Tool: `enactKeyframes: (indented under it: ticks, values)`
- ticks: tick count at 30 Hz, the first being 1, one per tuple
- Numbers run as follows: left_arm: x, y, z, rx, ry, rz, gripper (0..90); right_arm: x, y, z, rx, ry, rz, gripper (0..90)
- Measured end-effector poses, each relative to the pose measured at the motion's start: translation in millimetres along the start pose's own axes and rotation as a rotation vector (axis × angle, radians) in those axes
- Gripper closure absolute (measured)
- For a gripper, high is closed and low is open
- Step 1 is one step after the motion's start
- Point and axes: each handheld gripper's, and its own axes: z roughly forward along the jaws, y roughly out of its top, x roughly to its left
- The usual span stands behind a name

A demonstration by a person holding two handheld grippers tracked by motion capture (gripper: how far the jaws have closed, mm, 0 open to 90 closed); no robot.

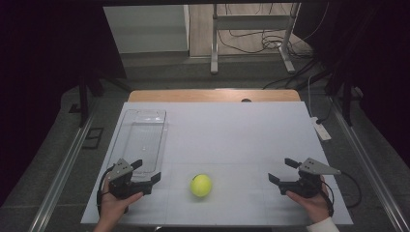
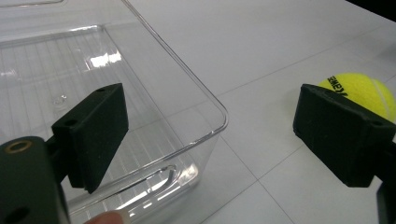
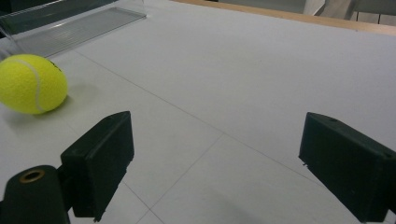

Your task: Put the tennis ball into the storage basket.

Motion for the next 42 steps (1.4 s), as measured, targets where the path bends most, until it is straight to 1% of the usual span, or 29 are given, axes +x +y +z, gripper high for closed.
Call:
enactKeyframes:
  ticks: [3, 9, 14, 18, 21, 27, 32, 36, 39, 42]
  values:
    - [-0.4, 0.5, 0.7, 0.001, 0.0, 0.004, 11.8, -0.2, 0.0, -1.5, -0.004, 0.0, 0.004, 10.6]
    - [0.8, 0.6, 0.6, -0.001, 0.0, 0.005, 11.8, -1.2, -0.1, -5.8, -0.009, -0.015, 0.015, 10.8]
    - [2.0, 2.3, 0.6, -0.011, 0.014, -0.002, 12.0, -1.3, -0.7, -7.0, -0.007, -0.016, 0.016, 10.9]
    - [0.5, 3.9, 0.8, -0.015, 0.01, -0.004, 11.9, 0.8, -1.3, -8.8, -0.006, -0.016, 0.01, 11.0]
    - [-0.2, 4.4, 1.2, -0.013, 0.007, 0.007, 11.9, 1.2, -1.6, -8.3, -0.003, -0.016, 0.006, 11.0]
    - [-2.7, 5.8, -0.3, -0.017, 0.004, 0.008, 11.9, 3.2, -1.5, -6.6, 0.003, -0.007, -0.004, 11.2]
    - [-1.7, 8.3, -2.4, -0.023, 0.003, 0.006, 11.9, 4.1, -1.9, -5.3, 0.007, -0.002, -0.008, 11.2]
    - [-1.0, 11.9, -2.9, -0.036, 0.012, 0.005, 12.1, 4.3, -3.0, -9.6, 0.005, -0.01, -0.006, 11.2]
    - [-0.5, 13.5, -3.4, -0.035, 0.007, -0.002, 12.1, 3.9, -3.1, -10.9, 0.001, -0.012, -0.006, 11.2]
    - [-0.8, 15.2, -4.1, -0.029, -0.001, 0.002, 12.1, 3.5, -3.6, -11.0, 0.004, -0.015, -0.003, 11.2]
